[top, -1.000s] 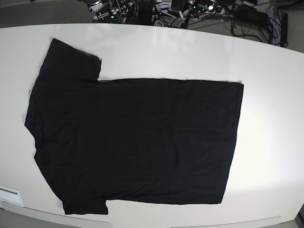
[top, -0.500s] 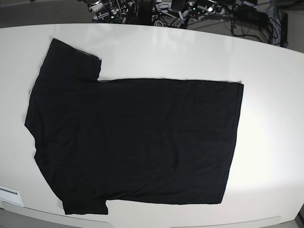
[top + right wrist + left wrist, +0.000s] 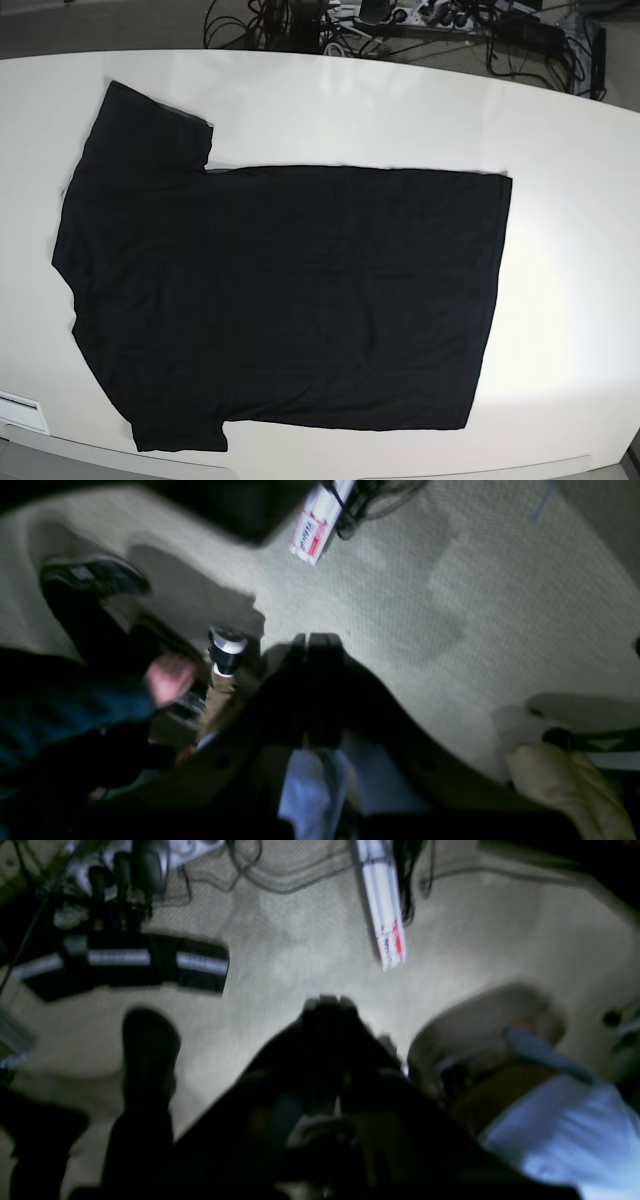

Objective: Fold the T-shirt properly

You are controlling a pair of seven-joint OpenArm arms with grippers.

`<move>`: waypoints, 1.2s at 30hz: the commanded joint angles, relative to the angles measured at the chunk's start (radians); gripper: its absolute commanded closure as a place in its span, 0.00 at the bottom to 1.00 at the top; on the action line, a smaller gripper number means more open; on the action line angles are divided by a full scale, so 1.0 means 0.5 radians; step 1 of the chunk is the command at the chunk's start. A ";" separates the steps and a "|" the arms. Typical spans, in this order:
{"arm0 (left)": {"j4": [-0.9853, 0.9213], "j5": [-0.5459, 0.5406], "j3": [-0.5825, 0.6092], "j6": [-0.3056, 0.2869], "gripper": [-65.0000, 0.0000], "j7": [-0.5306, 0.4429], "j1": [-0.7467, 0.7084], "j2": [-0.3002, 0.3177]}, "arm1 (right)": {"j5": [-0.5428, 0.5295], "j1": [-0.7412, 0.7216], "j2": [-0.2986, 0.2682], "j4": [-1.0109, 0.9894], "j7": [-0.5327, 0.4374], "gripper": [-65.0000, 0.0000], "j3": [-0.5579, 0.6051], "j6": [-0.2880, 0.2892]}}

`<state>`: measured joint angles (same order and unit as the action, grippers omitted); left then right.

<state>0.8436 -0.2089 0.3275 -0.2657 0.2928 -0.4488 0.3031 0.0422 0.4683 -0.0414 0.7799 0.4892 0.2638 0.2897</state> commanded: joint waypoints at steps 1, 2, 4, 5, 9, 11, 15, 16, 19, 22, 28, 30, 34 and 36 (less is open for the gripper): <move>0.150 -0.014 -0.001 -0.016 1.00 -0.005 -0.100 0.073 | -0.017 0.106 -0.025 0.118 0.027 1.00 -0.004 0.012; 0.295 -0.013 -0.002 -0.015 1.00 -0.004 -0.191 0.134 | -0.016 0.192 -0.047 0.246 0.041 1.00 -0.004 0.011; 0.613 -0.010 -0.002 0.020 1.00 0.004 -0.383 0.262 | -0.017 0.375 -0.098 0.529 0.042 1.00 -0.004 0.011; 0.774 0.011 -0.003 0.059 1.00 0.010 -0.477 0.327 | -0.017 0.466 -0.127 0.674 0.042 1.00 -0.004 0.011; 1.403 0.256 -0.063 0.197 1.00 0.087 -0.829 0.562 | -0.021 0.819 -0.269 1.279 0.114 1.00 -0.004 -0.072; 1.678 0.325 -0.148 0.243 1.00 0.130 -0.988 0.660 | -0.020 0.992 -0.356 1.572 0.147 1.00 -0.004 -0.151; 2.148 0.359 -0.414 0.249 1.00 0.169 -1.276 0.817 | 0.098 1.326 -0.539 2.127 0.147 1.00 -0.004 -0.301; 2.242 0.358 -0.488 0.249 1.00 0.176 -1.334 0.841 | 0.146 1.399 -0.578 2.244 0.147 1.00 -0.004 -0.351; 2.495 0.359 -0.695 0.232 1.00 0.224 -1.481 0.880 | 0.272 1.593 -0.678 2.549 0.188 1.00 -0.004 -0.478; 2.699 0.359 -0.886 0.185 1.00 0.253 -1.592 0.893 | 0.404 1.681 -0.726 2.811 0.246 1.00 -0.004 -0.584; 2.978 0.358 -1.167 0.172 1.00 0.254 -1.644 0.890 | 0.593 1.681 -0.755 3.153 0.359 1.00 -0.005 -0.771; 3.025 0.358 -1.222 0.172 1.00 0.253 -1.642 0.891 | 0.663 1.681 -0.755 3.153 0.372 1.00 -0.005 -0.815; 3.025 0.365 -1.276 0.172 1.00 0.230 -1.618 0.909 | 0.826 1.681 -0.755 3.153 0.322 1.00 -0.011 -0.875; 3.025 0.425 -1.276 0.172 1.00 0.208 -1.572 0.949 | 0.846 1.681 -0.755 3.153 0.298 1.00 -0.023 -0.872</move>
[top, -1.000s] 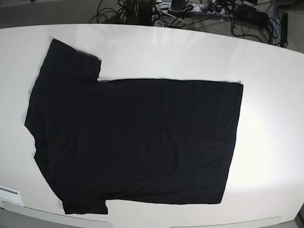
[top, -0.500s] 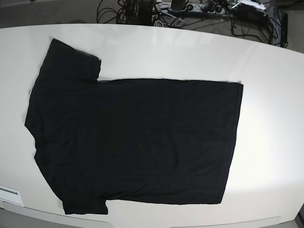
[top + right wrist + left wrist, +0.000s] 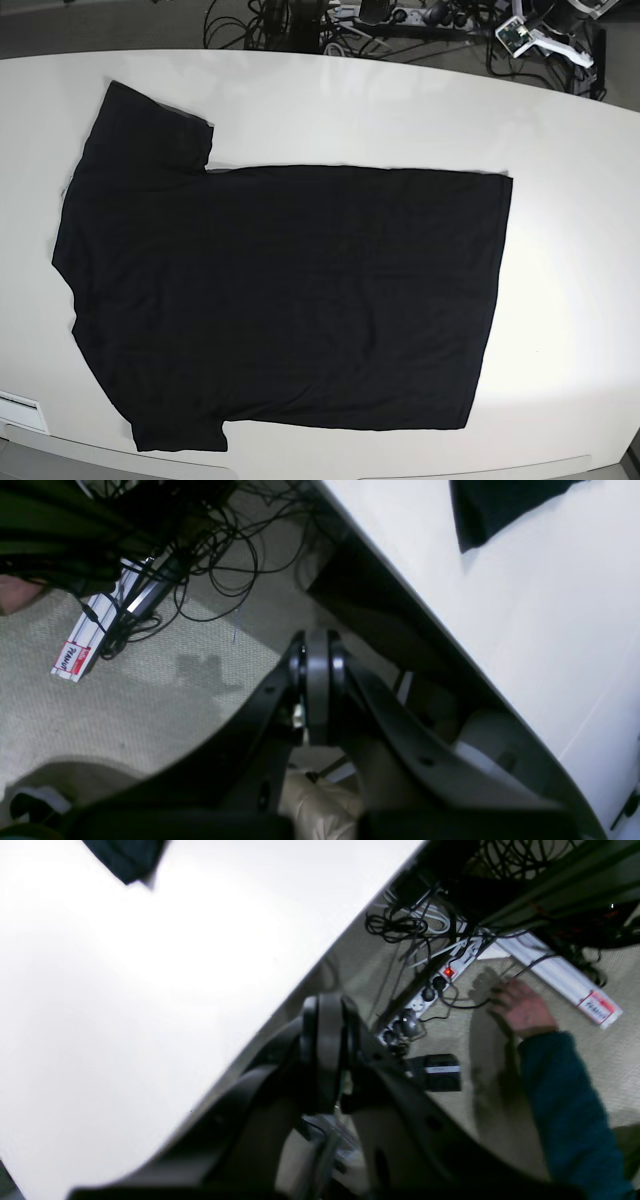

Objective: Fold the T-shirt properly

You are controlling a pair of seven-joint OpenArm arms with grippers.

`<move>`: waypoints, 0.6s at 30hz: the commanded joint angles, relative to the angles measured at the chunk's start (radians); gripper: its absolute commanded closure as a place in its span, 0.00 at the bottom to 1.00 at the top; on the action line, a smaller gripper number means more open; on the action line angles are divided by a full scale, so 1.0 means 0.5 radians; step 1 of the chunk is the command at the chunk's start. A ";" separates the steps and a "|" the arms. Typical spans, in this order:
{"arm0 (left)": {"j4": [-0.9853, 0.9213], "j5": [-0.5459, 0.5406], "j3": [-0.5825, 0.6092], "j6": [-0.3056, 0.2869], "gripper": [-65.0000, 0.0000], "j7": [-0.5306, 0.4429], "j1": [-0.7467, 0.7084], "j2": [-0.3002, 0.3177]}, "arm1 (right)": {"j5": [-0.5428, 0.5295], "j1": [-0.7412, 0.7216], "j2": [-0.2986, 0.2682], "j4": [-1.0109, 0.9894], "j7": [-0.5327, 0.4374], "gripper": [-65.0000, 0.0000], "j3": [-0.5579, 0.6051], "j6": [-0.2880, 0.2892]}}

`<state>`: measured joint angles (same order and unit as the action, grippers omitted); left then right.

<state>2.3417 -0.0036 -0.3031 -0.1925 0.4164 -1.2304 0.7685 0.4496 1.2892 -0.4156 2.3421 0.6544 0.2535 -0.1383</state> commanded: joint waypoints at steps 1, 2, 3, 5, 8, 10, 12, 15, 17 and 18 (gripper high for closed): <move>0.029 0.037 -0.015 0.027 1.00 -0.043 0.024 0.041 | 0.041 0.040 -0.007 0.028 -0.032 1.00 -0.007 -0.016; 0.029 0.047 -0.015 0.026 1.00 -0.047 0.063 0.063 | 0.041 0.009 -0.006 0.028 -0.038 1.00 -0.015 -0.016; 0.029 0.045 -0.015 0.023 1.00 -0.056 0.104 0.081 | 0.039 -0.032 -0.006 0.028 -0.049 1.00 -0.027 -0.017; 0.029 0.044 -0.015 -0.044 1.00 -0.124 0.185 0.118 | 0.039 -0.120 -0.006 0.028 -0.082 1.00 -0.056 -0.014; 0.029 0.042 -0.015 -0.089 1.00 -0.274 0.314 0.192 | 0.031 -0.287 -0.006 0.028 -0.176 1.00 -0.099 0.132; 0.029 0.036 -0.011 -0.091 1.00 -0.337 0.416 0.245 | -0.027 -0.428 -0.006 0.028 -0.233 1.00 -0.103 0.315; -0.011 0.047 -0.008 -0.166 1.00 -0.361 0.509 0.304 | -0.115 -0.563 -0.006 0.028 -0.238 1.00 -0.103 0.440; -0.181 0.056 -0.008 -0.357 1.00 -0.472 0.623 0.394 | -0.175 -0.681 -0.006 0.028 -0.241 1.00 -0.103 0.529; -0.310 0.146 0.018 -0.434 1.00 -0.623 0.690 0.442 | -0.192 -0.748 -0.006 0.028 -0.248 1.00 -0.103 0.562; -0.365 0.214 0.047 -0.446 1.00 -0.680 0.724 0.465 | -0.225 -0.780 -0.006 0.028 -0.249 1.00 -0.103 0.562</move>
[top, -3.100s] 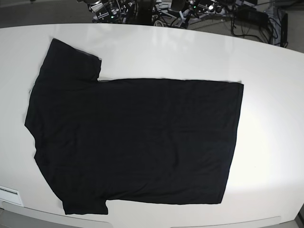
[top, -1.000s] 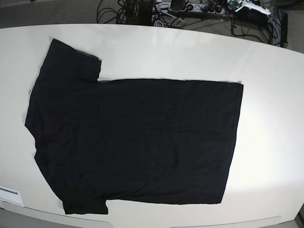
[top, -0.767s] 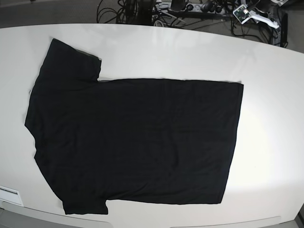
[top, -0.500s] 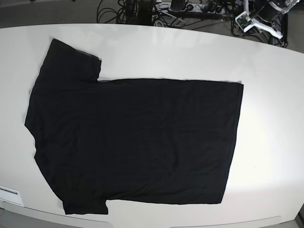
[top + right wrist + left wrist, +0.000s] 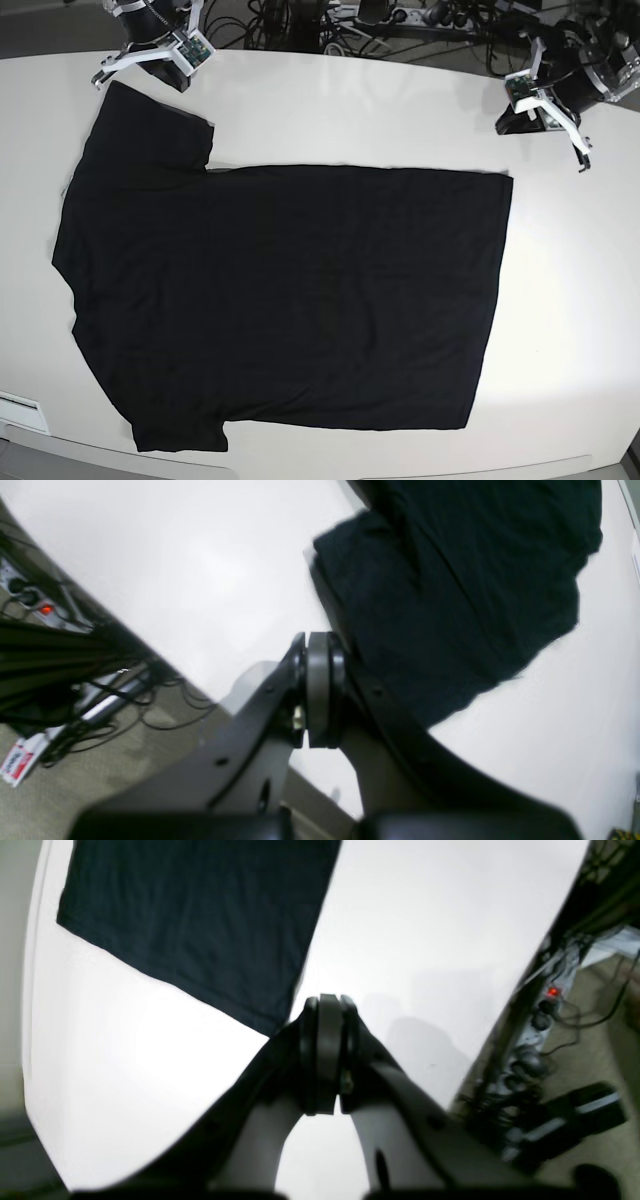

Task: Fold the T-shirt properly
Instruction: 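Move both grippers to the shirt's shoulder corners and grasp them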

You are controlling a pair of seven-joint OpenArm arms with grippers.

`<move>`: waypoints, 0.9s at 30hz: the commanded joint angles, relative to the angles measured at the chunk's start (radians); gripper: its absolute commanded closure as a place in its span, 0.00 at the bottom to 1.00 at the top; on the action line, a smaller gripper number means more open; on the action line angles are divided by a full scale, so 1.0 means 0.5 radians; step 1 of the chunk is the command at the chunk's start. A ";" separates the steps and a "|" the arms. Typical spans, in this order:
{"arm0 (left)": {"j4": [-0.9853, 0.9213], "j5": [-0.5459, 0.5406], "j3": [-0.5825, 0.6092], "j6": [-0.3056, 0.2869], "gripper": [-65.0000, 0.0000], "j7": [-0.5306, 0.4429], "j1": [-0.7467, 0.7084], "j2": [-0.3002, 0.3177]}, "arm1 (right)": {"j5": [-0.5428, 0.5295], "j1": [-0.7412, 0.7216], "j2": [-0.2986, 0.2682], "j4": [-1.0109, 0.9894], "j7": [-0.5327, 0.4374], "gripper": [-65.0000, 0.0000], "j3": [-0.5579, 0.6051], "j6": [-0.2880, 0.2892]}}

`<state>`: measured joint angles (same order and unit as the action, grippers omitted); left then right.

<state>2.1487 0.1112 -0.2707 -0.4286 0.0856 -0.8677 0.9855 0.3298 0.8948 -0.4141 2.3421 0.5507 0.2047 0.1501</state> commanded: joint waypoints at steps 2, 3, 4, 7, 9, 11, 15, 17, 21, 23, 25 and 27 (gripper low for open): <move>-0.082 0.104 0.082 0.026 1.00 -0.107 0.092 0.094 | -0.056 -0.053 -0.009 -0.005 -0.043 1.00 -0.005 -0.016; -0.132 0.156 0.151 0.027 1.00 -0.134 0.149 0.126 | -0.092 -0.077 -0.009 -0.034 -0.047 1.00 -0.005 -0.014; -0.182 0.208 0.230 0.038 1.00 -0.140 0.214 0.155 | -0.111 -0.092 -0.008 -0.055 -0.048 1.00 -0.005 -0.011; -0.357 0.375 0.514 0.084 1.00 -0.150 0.426 0.212 | -0.130 -0.094 -0.008 -0.072 -0.070 1.00 -0.005 0.025; -0.484 0.491 0.719 0.087 1.00 -0.246 0.594 0.224 | -0.130 -0.095 -0.008 -0.072 -0.069 1.00 -0.005 0.031; -0.587 0.562 0.919 0.087 0.96 -0.302 0.758 0.224 | -0.130 -0.094 -0.008 -0.072 -0.069 1.00 -0.005 0.021; -0.703 0.567 1.225 0.088 0.49 -0.299 1.024 0.224 | -0.130 -0.083 -0.008 -0.072 -0.053 1.00 -0.005 0.023; -0.735 0.555 1.349 0.097 0.40 -0.298 1.146 0.224 | -0.137 -0.083 -0.008 -0.072 -0.033 1.00 -0.005 0.021; -0.828 0.555 1.579 0.093 0.40 -0.290 1.379 0.224 | -0.137 -0.084 -0.008 -0.072 -0.031 1.00 -0.005 0.021; -0.890 0.567 1.697 0.094 0.40 -0.290 1.494 0.224 | -0.137 -0.083 -0.008 -0.072 -0.030 1.00 -0.005 0.021; -0.961 0.570 1.815 0.095 0.40 -0.291 1.604 0.223 | -0.137 -0.083 -0.008 -0.072 -0.030 1.00 -0.005 0.022; -1.022 0.569 1.922 0.095 0.40 -0.292 1.704 0.222 | -0.137 -0.084 -0.008 -0.072 -0.031 1.00 -0.005 0.019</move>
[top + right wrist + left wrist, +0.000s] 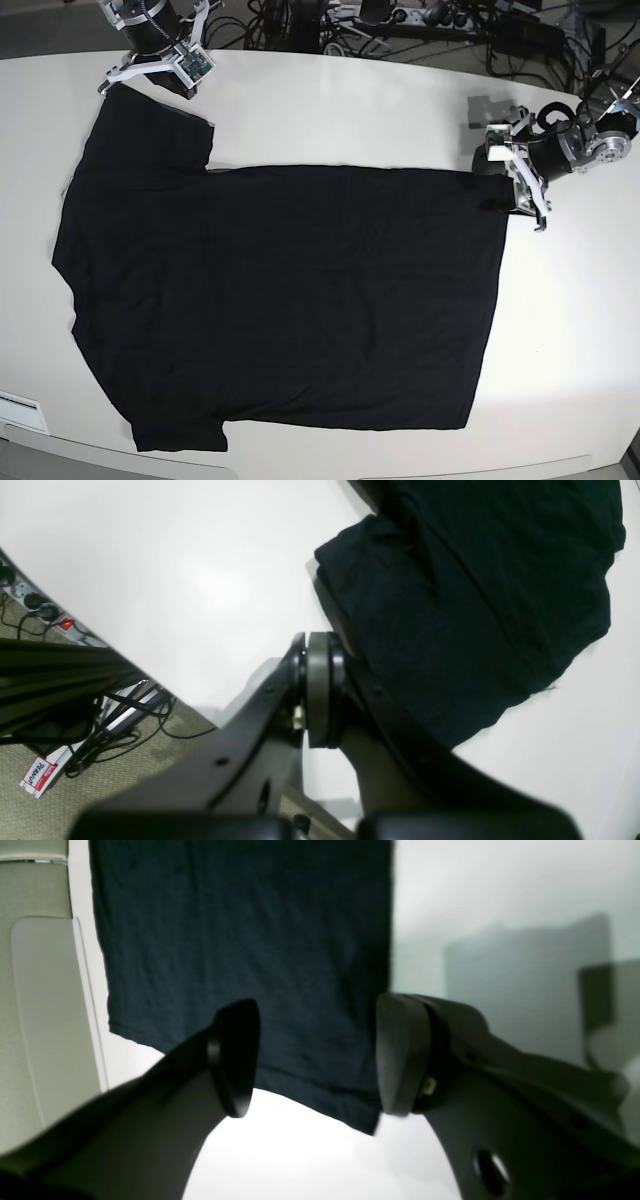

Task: Fold the T-shirt properly
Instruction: 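Move both grippers to the shirt's shoulder corners and grasp them, then lift the shoulders with both grippers and drag the shirt toward the robot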

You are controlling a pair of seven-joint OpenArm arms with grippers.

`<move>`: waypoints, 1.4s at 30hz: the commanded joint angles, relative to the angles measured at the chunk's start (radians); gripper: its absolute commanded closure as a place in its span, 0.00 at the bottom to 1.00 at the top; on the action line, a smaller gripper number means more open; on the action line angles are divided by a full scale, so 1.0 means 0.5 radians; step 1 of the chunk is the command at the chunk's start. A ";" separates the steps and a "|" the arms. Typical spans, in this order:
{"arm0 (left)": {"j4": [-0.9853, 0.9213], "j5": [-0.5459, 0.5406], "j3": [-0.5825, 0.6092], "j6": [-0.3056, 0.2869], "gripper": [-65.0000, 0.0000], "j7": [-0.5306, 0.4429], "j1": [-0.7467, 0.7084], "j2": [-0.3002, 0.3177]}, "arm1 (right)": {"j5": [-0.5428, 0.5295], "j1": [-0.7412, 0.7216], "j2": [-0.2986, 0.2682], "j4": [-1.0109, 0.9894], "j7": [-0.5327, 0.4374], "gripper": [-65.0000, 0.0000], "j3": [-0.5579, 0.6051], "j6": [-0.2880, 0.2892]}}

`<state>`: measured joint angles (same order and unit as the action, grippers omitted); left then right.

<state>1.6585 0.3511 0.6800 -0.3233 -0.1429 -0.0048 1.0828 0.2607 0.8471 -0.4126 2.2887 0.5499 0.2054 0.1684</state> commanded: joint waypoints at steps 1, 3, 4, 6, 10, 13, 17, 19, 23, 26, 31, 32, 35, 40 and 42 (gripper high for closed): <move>-0.061 0.089 0.068 -0.117 0.40 0.166 0.020 0.028 | 0.002 0.011 -0.011 0.035 -0.030 1.00 -0.007 -0.033; -0.079 0.089 0.142 -0.115 0.40 0.166 0.084 0.028 | 0.002 0.011 -0.011 0.035 -0.030 1.00 -0.007 -0.047; -0.081 0.088 0.169 -0.114 0.40 0.165 0.108 0.027 | 0.002 0.011 -0.011 0.035 -0.030 1.00 -0.007 -0.055; -0.081 0.083 0.211 -0.116 0.40 0.166 0.146 0.022 | 0.002 0.011 -0.011 0.035 -0.030 1.00 -0.007 -0.083; -0.095 0.081 0.241 -0.134 0.40 0.165 0.195 -0.006 | 0.009 0.005 -0.011 0.035 -0.030 1.00 -0.007 -0.121; -0.104 0.082 0.241 -0.154 0.40 0.166 0.204 -0.041 | 0.009 0.005 -0.011 0.035 -0.031 1.00 -0.007 -0.126; -0.125 0.082 0.241 -0.154 0.52 0.167 0.204 -0.082 | 0.009 0.005 -0.011 0.035 -0.032 1.00 -0.007 -0.127; -0.125 0.082 0.241 -0.153 0.87 0.208 0.204 -0.090 | 0.009 0.004 -0.011 0.035 -0.032 0.89 -0.008 -0.128; -0.123 0.081 0.240 -0.090 1.00 0.304 0.204 -0.100 | 0.011 -0.003 -0.011 0.027 -0.034 0.49 -0.008 -0.127; -0.119 0.081 0.240 -0.079 1.00 0.340 0.204 -0.099 | 0.089 -0.040 -0.011 -0.024 -0.031 0.47 -0.008 -0.128; -0.117 0.080 0.240 -0.079 1.00 0.340 0.204 -0.099 | 0.227 -0.161 -0.012 -0.305 -0.029 0.47 -0.011 -0.116; -0.117 0.080 0.240 -0.079 1.00 0.340 0.204 -0.099 | 0.227 -0.190 -0.012 -0.369 -0.029 0.47 -0.011 -0.101; -0.117 0.062 0.240 -0.079 1.00 0.340 0.204 -0.099 | 0.227 -0.267 -0.012 -0.531 0.002 0.47 -0.011 -0.091; -0.117 0.051 0.240 -0.079 1.00 0.340 0.204 -0.098 | 0.224 -0.340 -0.012 -0.630 0.007 0.80 -0.011 -0.156; -0.111 0.051 0.240 -0.079 1.00 0.343 0.204 -0.098 | 0.230 -0.342 -0.013 -0.606 0.056 1.00 -0.011 -0.282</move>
<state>1.6104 0.3668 0.7910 -0.2989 -0.0280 0.1059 1.0142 0.3832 0.6689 -0.4126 1.9766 0.5606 0.2028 0.0174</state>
